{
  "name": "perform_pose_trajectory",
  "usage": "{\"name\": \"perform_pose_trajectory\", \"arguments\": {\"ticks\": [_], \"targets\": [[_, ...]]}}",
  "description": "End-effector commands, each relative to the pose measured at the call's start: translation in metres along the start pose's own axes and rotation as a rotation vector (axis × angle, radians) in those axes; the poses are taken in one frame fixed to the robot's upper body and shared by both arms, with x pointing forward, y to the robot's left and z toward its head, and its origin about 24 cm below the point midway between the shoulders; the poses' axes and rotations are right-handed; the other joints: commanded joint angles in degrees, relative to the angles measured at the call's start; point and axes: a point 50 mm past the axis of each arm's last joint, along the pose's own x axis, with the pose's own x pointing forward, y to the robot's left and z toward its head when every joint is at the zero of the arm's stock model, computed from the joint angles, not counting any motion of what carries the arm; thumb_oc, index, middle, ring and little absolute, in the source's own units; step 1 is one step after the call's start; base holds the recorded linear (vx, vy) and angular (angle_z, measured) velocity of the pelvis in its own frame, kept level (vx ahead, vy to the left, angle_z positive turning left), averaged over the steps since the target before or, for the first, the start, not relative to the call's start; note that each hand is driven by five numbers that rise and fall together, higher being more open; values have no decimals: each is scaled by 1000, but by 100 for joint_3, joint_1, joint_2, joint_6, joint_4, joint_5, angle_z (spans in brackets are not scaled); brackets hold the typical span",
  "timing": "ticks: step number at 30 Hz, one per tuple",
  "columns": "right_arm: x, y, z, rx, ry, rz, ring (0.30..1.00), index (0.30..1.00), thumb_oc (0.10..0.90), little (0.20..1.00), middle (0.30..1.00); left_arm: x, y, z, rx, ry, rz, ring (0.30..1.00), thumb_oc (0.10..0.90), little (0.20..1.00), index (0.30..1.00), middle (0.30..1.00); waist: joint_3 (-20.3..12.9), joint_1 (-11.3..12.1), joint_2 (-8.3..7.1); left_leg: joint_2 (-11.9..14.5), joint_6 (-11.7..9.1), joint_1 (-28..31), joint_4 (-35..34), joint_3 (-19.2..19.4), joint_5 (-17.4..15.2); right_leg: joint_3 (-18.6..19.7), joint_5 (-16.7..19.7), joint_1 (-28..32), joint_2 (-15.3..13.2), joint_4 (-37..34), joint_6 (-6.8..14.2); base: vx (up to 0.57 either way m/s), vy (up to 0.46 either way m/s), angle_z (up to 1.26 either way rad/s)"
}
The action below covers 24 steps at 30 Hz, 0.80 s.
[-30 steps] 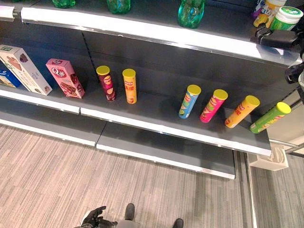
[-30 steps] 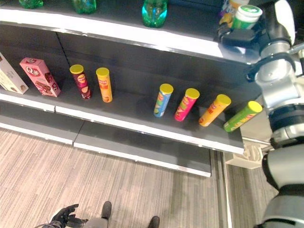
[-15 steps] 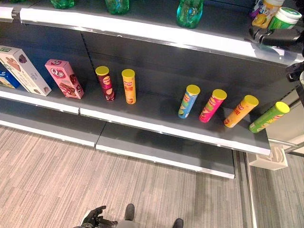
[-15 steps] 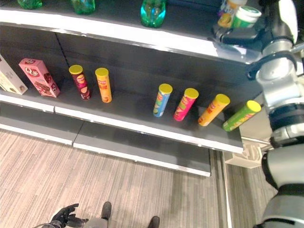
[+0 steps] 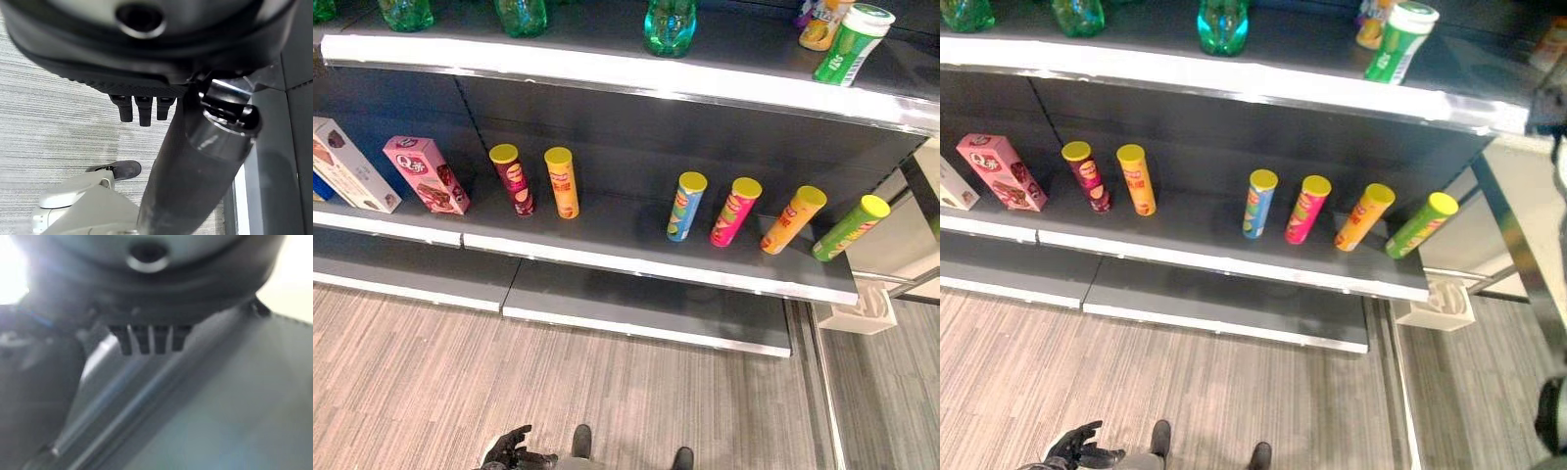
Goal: Put the goods on the table back onto the shelves and tidy them up.
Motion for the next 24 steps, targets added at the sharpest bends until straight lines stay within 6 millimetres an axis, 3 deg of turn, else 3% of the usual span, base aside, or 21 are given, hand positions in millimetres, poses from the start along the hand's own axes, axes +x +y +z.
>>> {"name": "perform_pose_trajectory", "arguments": {"ticks": [1, 7, 12, 13, 14, 16, 17, 19, 21, 24], "targets": [[11, -32, 30, -21, -176, -168, 900, 900, 800, 900, 900, 2, 7, 14, 81, -63, 4, 900, 800, 900, 900, 900, -290, 1, -223, 49, -112, 147, 17, 44, -667, -65, -482, 592, -165, 87, 514, 19, 75, -36], [-30, -53, 19, -71, -116, -225, 900, 900, 800, 900, 900, 3, 8, 29, 134, -116, -15, 900, 800, 900, 900, 900, -302, -342, -234, -7, 10, 235, 17, 288, -811, 310, -278, 383, -250, 212, 600, 20, 105, -35], [-31, -54, 19, -74, -113, -227, 900, 900, 800, 900, 900, 3, 8, 29, 139, -117, -16, 900, 800, 900, 900, 900, -309, -296, -243, -6, 11, 233, 17, 309, -813, 334, -284, 361, -252, 228, 601, -56, 45, -32], [-39, -33, 7, 298, -60, -198, 900, 900, 800, 900, 900, 4, 11, 52, 180, -193, -31, 900, 800, 900, 900, 900, 122, -605, -197, 117, 124, 286, 17, 801, -811, 667, 56, -543, -211, 1226, 707, -303, 103, -25], [-39, -25, 2, 255, -27, -141, 900, 900, 800, 900, 900, 3, 20, 56, 164, -209, -15, 900, 800, 900, 900, 900, 47, -485, -180, 287, 48, 330, 17, 1260, -797, -68, 168, -516, -616, 1030, 658, -299, 102, -71], [-39, -24, 2, 255, -27, -140, 900, 900, 800, 900, 900, 3, 20, 56, 162, -207, -15, 900, 800, 900, 900, 900, 50, -495, -175, 293, 42, 345, 17, 1256, -801, -87, 193, -470, -605, 974, 656, -20, -80, -228], [-37, -19, -3, 272, 2, -124, 900, 900, 800, 900, 900, 2, 22, 54, 145, -203, -6, 900, 800, 900, 900, 900, 23, -413, -178, 413, 3, 379, 17, 1471, -780, -556, 440, -363, -931, 821, 663, 13, -175, -219], [-37, -11, -7, 320, 26, -108, 900, 900, 800, 900, 900, 2, 24, 52, 124, -195, 4, 900, 800, 900, 900, 900, -66, -307, -226, 607, -125, 468, 17, 1637, -834, -829, 828, -245, -1220, 635, 762, 19, -326, -96], [-40, -10, -7, 291, 38, -90, 900, 900, 800, 900, 900, 1, 28, 49, 112, -188, 15, 900, 800, 900, 900, 900, -140, -271, -327, 706, -215, 463, 17, 1828, -663, -837, 993, -184, -1214, 387, 762, -24, -304, -106], [-40, -14, -9, 263, 51, -92, 900, 900, 800, 900, 900, 1, 31, 45, 110, -172, 24, 900, 800, 900, 900, 900, -250, -170, -495, 914, -436, 497, 17, 1878, -490, -863, 593, -7, -954, 144, 762, 55, -330, -46]]}}
